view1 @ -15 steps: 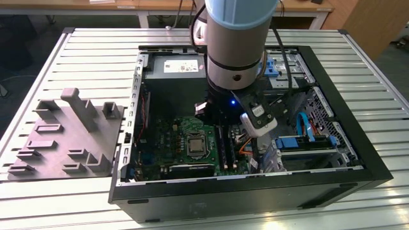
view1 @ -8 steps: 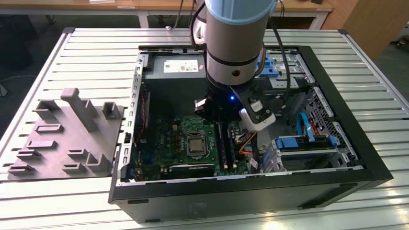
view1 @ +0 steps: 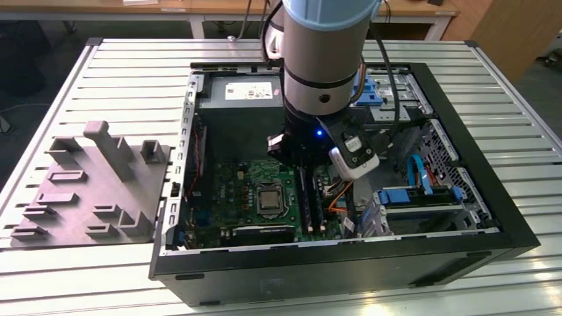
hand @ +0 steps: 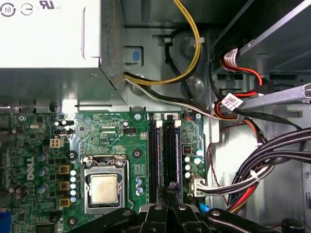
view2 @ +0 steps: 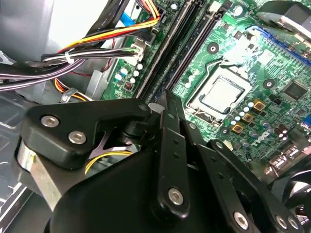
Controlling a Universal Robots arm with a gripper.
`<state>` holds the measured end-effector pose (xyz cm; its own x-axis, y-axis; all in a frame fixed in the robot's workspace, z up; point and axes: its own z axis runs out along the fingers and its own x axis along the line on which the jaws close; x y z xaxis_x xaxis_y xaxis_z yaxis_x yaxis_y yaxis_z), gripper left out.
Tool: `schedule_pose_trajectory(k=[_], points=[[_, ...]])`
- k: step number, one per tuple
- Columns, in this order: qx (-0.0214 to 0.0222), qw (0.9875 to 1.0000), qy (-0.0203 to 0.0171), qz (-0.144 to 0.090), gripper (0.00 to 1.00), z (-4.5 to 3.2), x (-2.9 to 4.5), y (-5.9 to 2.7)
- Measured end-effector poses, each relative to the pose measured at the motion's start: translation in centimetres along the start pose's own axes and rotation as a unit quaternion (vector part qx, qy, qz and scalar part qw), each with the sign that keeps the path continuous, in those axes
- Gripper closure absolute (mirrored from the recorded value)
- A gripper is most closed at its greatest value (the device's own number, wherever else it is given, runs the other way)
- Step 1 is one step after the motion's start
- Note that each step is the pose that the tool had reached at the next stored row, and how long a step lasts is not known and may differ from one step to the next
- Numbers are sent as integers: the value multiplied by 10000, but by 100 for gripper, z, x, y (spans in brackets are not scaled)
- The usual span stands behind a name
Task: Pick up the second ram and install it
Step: 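Press down the second ram until it locks into place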
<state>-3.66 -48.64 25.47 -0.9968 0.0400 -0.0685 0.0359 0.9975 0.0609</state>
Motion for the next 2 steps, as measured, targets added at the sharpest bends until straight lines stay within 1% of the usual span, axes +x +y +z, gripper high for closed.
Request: schedule_pose_trajectory(k=[2], points=[[0, 10000, 0, 0, 90, -1, 0, 0]])
